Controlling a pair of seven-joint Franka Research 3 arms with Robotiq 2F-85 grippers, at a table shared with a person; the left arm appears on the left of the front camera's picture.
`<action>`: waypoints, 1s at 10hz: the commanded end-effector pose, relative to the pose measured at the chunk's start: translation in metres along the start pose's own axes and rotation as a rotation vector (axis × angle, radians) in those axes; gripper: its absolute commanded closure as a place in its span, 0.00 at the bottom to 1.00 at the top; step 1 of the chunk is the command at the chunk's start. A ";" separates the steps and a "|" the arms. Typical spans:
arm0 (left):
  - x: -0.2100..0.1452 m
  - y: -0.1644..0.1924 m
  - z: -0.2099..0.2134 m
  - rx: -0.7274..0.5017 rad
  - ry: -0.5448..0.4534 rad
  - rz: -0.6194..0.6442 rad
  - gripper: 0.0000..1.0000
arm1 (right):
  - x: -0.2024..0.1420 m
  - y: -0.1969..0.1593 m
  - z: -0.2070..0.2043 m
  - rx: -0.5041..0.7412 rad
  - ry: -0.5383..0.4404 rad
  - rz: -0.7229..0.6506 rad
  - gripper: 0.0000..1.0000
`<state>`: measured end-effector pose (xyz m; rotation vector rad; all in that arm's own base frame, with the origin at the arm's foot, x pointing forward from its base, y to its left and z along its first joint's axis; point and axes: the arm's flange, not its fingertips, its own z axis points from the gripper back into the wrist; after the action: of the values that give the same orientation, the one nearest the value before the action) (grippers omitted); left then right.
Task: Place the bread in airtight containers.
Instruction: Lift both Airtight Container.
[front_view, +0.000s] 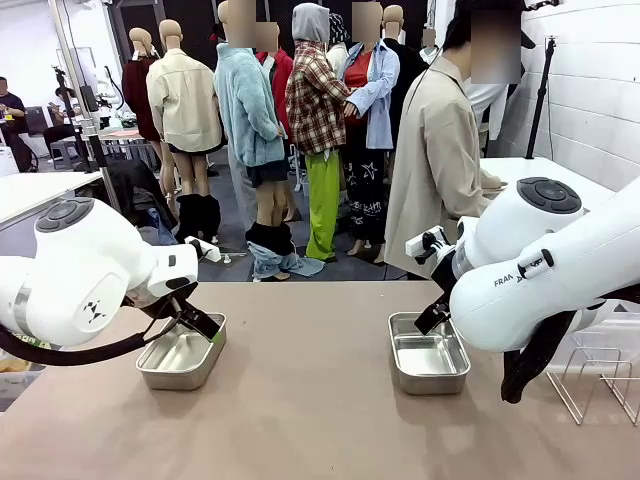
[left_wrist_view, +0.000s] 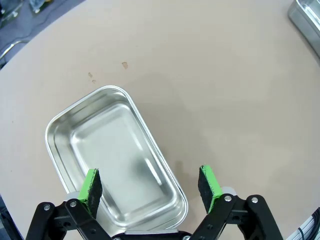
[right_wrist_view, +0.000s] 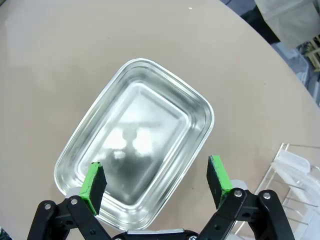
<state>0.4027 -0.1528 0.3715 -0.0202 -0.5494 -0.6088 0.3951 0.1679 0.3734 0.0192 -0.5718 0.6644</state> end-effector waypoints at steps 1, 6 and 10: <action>0.000 0.001 0.000 0.000 0.000 0.003 0.00 | 0.000 0.000 0.000 0.000 0.000 0.000 0.00; 0.027 0.021 0.048 0.092 -0.071 -0.079 0.00 | 0.015 -0.016 0.047 -0.085 -0.133 -0.050 0.00; 0.035 0.112 0.208 0.239 -0.170 0.014 0.00 | -0.013 -0.134 0.187 -0.403 -0.272 -0.359 0.00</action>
<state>0.3913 -0.0702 0.5654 0.1201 -0.7935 -0.5803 0.3785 0.0409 0.5433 -0.0930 -0.9489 0.2995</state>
